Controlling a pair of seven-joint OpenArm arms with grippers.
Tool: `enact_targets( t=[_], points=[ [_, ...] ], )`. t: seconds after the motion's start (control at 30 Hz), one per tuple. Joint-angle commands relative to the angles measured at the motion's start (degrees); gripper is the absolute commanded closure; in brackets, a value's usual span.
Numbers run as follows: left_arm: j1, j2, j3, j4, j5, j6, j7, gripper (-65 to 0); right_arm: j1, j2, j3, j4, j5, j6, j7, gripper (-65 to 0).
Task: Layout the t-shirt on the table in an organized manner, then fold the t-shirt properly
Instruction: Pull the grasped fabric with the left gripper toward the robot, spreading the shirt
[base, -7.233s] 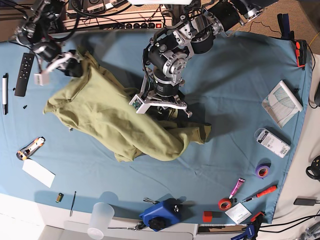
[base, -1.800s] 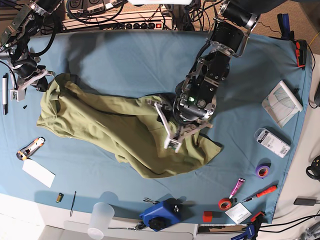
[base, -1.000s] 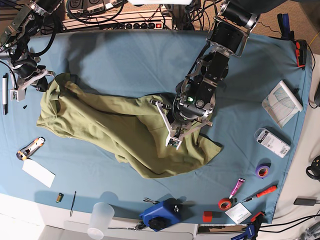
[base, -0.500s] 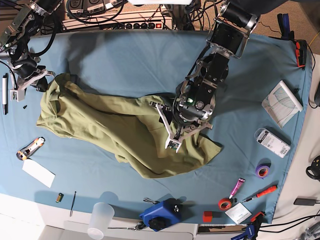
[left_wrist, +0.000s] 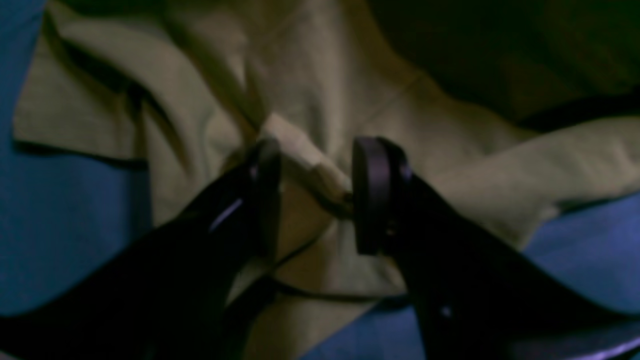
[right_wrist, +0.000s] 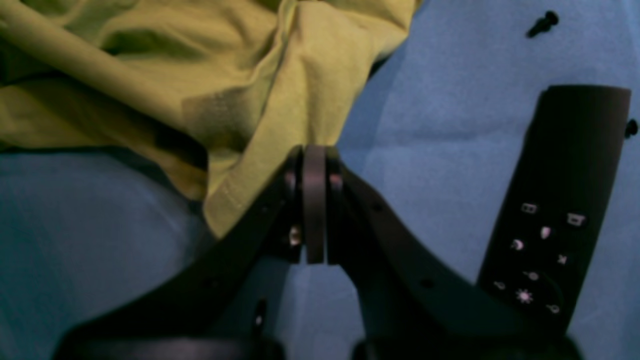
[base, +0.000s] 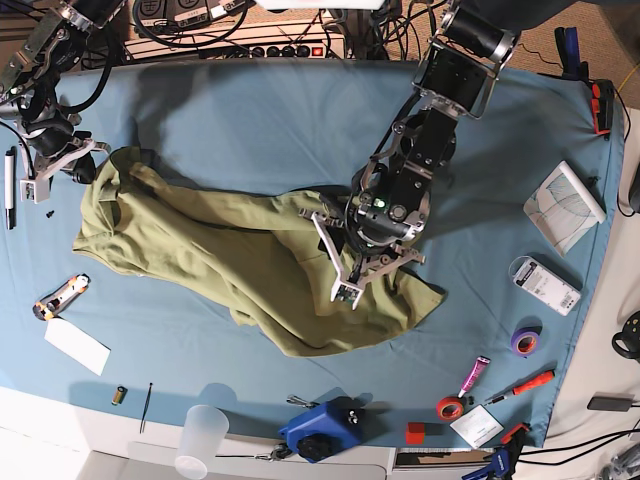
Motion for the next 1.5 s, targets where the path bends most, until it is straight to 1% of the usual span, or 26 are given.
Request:
enact_targets(
  t=[0.0, 0.07, 0.13, 0.2, 0.27, 0.3, 0.33, 0.4, 0.57, 0.73, 0.8, 1.0, 1.13, 1.3, 1.4, 1.43, 1.47],
  points=[
    [-1.1, 0.5, 0.0, -0.7, 0.2, -0.2, -1.8, -25.0, 0.5, 1.2, 0.3, 1.0, 0.8, 0.3, 1.4, 0.0],
    [-1.1, 0.5, 0.0, -3.3, 0.3, -0.2, -3.6, -25.0, 0.5, 1.2, 0.3, 1.0, 0.8, 0.3, 1.4, 0.0],
    [-1.1, 0.5, 0.0, -4.4, 1.7, -0.1, -3.6, -25.0, 0.5, 1.2, 0.3, 1.0, 0.8, 0.3, 1.4, 0.0],
    [-1.2, 0.6, 0.0, -4.4, 2.1, 0.8, -2.8, -24.9, 0.5, 1.2, 0.3, 1.0, 0.8, 0.3, 1.5, 0.0],
    [-1.3, 0.6, 0.0, -4.4, 2.1, 2.8, -2.8, -24.2, 0.5, 1.1, 0.3, 1.0, 0.8, 0.3, 1.4, 0.0],
    [-1.3, 0.6, 0.0, -4.4, 2.2, 3.8, -2.8, -20.9, 0.5, 1.2, 0.3, 1.0, 0.8, 0.3, 1.5, 0.0],
    [-1.3, 0.6, 0.0, -4.4, 2.2, 4.6, -2.8, -15.4, 0.5, 1.2, 0.3, 1.0, 0.8, 0.3, 1.5, 0.0],
    [-1.3, 0.6, 0.0, -4.4, 2.2, 5.3, -2.5, 0.0, 0.5, 1.2, 0.3, 1.0, 0.8, 0.3, 1.5, 0.0],
    [-1.3, 0.6, 0.0, -3.1, 6.1, 4.4, 0.5, 0.0, 0.5, 1.2, 0.3, 1.0, 0.8, 0.3, 1.5, 0.0],
    [-1.2, 0.6, 0.0, 2.7, 6.3, 4.1, 5.7, 0.0, 0.5, 1.2, 0.3, 1.0, 0.8, 0.3, 2.0, 0.0],
    [-1.2, 0.6, 0.0, 5.6, 7.0, 2.8, 7.9, 0.0, 0.5, 1.2, 0.3, 1.0, 0.8, 0.3, 2.1, 0.0],
    [0.2, 0.3, 0.0, 10.2, 9.2, 2.9, 10.9, 0.0, 0.5, 1.2, 0.3, 1.0, 0.8, 0.3, 2.2, 0.0],
    [2.8, -0.5, 0.0, 12.5, 9.2, 2.9, 11.1, 0.0, 0.5, 1.2, 0.3, 1.0, 0.8, 0.3, 2.5, 0.0],
    [4.3, -0.5, 0.0, 12.7, 9.2, 2.9, 9.3, 0.0, 0.5, 1.2, 0.3, 1.0, 0.8, 0.3, 2.6, 0.0],
    [4.3, -0.5, 0.0, 12.7, 9.1, 2.9, 8.6, -14.2, 0.5, 1.2, 0.3, 1.0, 0.8, 0.3, 2.6, 0.0],
    [4.3, -0.5, 0.0, 12.7, 9.0, 2.9, 7.9, -16.7, 0.5, 1.2, 0.3, 1.0, 0.8, 0.3, 2.6, 0.0],
    [4.3, -0.5, 0.0, 12.7, 9.0, 2.9, 7.6, -17.3, 0.5, 1.2, 0.3, 1.0, 0.8, 0.3, 2.6, 0.0]
  ],
)
